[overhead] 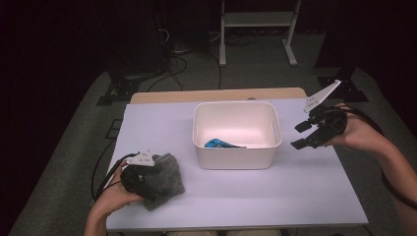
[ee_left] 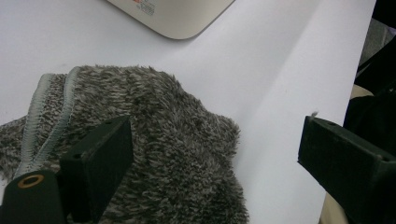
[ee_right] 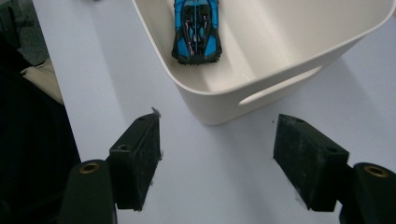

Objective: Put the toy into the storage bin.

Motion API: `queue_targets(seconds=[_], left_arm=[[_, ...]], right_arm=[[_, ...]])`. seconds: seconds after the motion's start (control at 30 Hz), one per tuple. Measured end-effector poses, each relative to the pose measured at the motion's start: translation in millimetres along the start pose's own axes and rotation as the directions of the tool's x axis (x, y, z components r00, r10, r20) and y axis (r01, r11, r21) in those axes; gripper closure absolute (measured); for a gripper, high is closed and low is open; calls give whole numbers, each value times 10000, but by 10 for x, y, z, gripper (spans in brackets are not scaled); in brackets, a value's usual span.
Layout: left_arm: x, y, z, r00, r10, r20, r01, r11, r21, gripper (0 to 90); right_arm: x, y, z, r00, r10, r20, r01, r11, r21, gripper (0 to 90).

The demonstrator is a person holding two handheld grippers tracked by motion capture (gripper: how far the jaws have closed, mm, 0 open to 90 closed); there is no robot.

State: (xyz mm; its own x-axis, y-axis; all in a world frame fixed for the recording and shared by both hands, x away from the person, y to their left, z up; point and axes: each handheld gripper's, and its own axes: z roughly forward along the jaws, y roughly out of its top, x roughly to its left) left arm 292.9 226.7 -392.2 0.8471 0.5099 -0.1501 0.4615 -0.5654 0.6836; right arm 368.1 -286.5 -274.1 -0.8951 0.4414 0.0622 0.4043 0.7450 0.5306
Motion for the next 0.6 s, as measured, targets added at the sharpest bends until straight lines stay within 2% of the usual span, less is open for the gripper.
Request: queue_targets(seconds=[0.6], left_arm=[[-1, -7, -5, 10000, -87, -27, 88, 10000, 38, 97]], right_arm=[[-64, -408, 235, 9963, 710, -476, -733, 9961, -486, 305]])
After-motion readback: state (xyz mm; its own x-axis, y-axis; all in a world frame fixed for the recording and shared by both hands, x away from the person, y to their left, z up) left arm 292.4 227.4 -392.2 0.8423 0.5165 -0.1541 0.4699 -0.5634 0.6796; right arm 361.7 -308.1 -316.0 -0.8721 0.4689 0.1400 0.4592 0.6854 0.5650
